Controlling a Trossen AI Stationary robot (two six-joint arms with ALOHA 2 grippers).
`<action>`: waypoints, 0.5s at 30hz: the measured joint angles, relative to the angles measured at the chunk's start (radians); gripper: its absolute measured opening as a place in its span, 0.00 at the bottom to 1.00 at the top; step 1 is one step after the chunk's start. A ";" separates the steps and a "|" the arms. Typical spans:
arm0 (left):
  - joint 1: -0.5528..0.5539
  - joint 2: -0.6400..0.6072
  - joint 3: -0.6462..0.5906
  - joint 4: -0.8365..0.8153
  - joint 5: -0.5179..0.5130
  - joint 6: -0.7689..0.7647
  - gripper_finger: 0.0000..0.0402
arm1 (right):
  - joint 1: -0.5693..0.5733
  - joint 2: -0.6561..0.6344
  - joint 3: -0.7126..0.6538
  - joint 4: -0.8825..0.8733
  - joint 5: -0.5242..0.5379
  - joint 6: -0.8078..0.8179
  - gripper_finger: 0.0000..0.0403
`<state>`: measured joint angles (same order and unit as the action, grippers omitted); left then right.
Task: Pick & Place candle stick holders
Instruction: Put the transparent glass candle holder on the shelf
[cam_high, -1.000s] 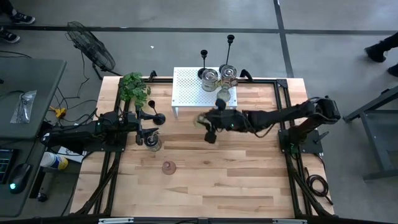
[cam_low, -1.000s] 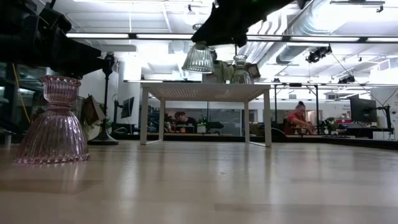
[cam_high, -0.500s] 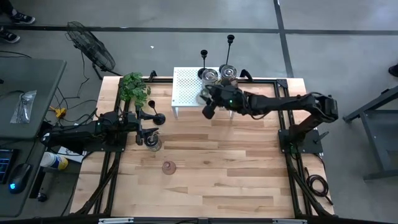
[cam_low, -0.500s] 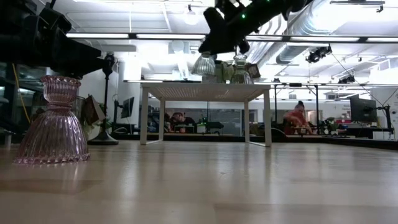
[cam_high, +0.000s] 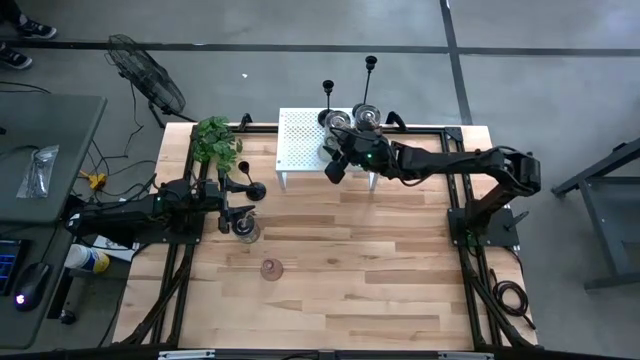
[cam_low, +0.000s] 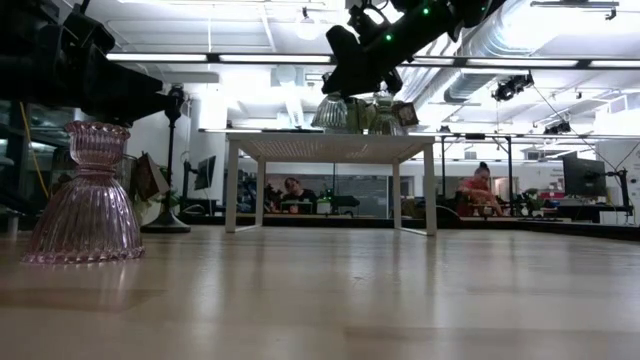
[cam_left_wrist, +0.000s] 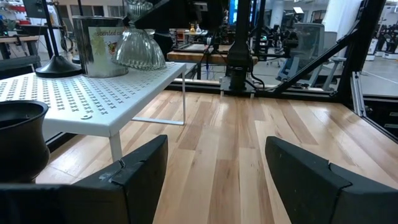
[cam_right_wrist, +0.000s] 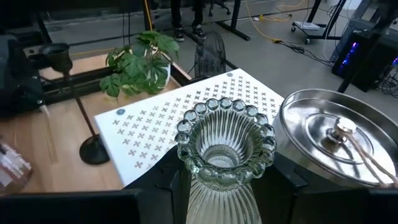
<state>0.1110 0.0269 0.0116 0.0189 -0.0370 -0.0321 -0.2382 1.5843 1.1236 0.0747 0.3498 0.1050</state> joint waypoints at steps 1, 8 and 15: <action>0.000 0.000 0.000 0.000 0.000 0.000 0.66 | 0.000 0.003 0.001 0.001 0.003 0.001 0.31; 0.000 0.000 0.000 0.000 0.000 0.000 0.66 | 0.007 0.005 -0.001 -0.007 0.026 0.011 0.31; 0.000 0.000 0.000 0.000 0.000 0.000 0.66 | 0.019 0.006 0.000 -0.018 0.032 -0.006 0.31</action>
<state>0.1112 0.0265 0.0116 0.0189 -0.0368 -0.0320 -0.2193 1.5906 1.1240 0.0568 0.3816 0.0985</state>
